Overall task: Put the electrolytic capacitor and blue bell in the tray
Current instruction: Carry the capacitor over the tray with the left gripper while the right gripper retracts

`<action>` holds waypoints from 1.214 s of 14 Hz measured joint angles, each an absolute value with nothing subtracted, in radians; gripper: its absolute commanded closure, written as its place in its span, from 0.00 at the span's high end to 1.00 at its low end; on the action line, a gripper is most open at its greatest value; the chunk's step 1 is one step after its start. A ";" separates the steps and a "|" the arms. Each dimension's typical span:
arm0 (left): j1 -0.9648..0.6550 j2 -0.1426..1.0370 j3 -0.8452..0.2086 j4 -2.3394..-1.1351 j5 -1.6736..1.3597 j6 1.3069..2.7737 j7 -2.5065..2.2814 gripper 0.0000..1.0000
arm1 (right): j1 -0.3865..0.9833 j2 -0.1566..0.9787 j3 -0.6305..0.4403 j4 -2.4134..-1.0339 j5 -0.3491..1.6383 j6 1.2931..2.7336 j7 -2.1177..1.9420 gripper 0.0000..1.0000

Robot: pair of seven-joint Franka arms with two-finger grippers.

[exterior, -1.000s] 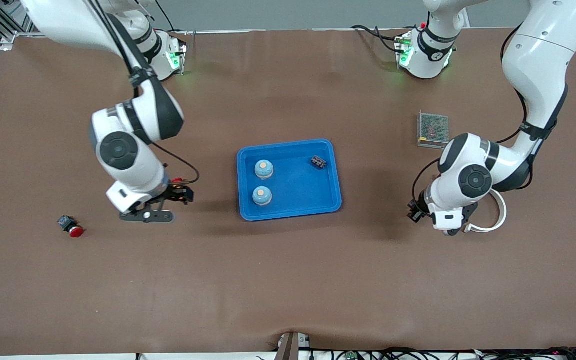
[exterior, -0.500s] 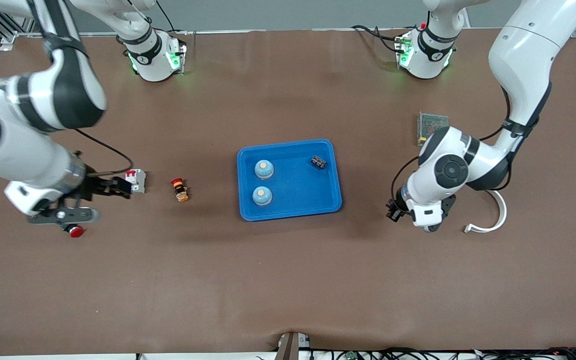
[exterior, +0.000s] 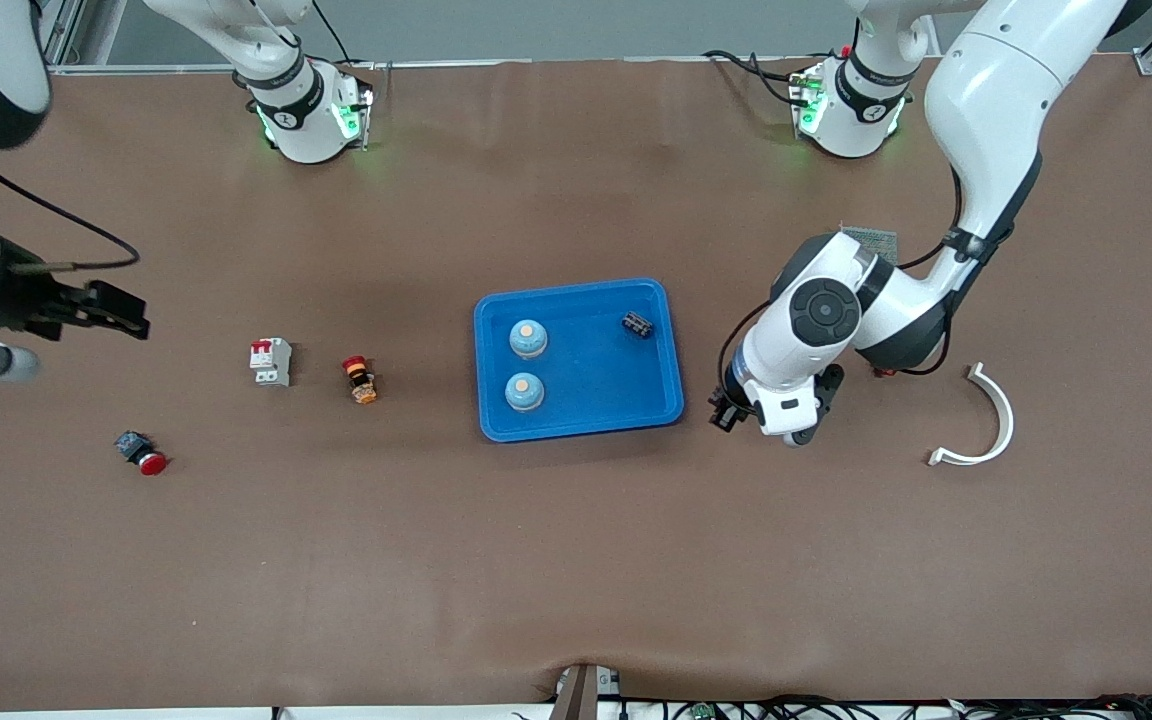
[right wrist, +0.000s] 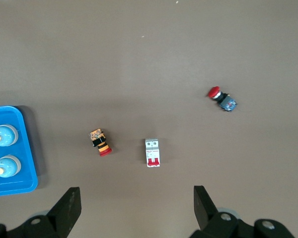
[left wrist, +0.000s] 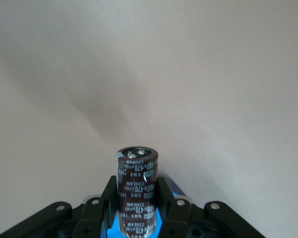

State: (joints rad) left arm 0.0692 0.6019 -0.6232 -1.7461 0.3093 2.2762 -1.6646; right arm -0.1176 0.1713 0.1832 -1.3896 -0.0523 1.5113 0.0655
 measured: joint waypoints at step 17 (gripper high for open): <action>-0.109 0.635 -0.621 -1.653 0.278 2.275 -1.860 0.00 | -0.154 0.013 0.153 -1.448 0.016 1.418 0.068 1.00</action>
State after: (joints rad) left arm -0.1089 0.6346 -0.6215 -1.6531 0.2781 2.2753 -1.8601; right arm -0.1540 0.0131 0.1526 -1.4483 0.0162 1.4179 0.0681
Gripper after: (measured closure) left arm 0.648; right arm 0.000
